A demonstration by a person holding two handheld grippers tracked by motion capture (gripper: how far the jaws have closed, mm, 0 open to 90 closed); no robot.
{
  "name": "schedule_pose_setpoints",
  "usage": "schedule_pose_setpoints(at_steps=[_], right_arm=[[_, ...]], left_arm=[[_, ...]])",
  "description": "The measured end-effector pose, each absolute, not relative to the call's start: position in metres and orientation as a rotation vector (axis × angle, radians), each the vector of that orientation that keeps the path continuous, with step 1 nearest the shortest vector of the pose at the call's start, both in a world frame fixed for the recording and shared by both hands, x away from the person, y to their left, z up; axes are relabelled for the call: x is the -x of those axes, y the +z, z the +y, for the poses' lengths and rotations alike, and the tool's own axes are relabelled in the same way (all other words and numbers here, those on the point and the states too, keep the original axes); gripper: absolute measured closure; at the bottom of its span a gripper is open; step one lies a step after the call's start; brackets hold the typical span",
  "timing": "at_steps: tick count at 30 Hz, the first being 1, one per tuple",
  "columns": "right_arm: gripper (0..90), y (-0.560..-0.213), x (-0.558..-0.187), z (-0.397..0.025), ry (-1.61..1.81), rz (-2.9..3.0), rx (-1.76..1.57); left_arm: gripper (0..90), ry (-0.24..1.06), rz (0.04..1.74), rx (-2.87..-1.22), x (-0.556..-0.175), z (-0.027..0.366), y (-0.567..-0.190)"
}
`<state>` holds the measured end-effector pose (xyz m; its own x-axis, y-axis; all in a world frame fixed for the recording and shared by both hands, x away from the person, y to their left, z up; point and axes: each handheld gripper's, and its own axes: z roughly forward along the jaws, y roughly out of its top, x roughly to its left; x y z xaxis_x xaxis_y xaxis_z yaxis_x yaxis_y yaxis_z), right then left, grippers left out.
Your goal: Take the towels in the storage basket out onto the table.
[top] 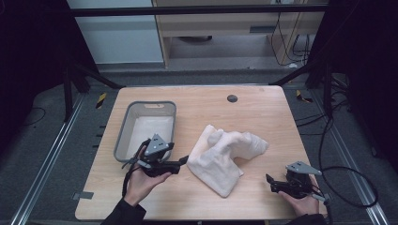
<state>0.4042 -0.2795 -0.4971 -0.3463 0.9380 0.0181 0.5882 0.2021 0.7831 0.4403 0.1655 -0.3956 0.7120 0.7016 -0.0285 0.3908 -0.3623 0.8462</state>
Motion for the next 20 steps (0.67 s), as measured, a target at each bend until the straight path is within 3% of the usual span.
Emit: schedule_pose_setpoints(at_steps=[20], right_arm=[[9.2, -0.498, -0.404, -0.281, 0.984, 2.005, -1.410]], left_arm=[[26.7, 0.554, 0.994, -1.835, -0.418, 0.245, -0.412]])
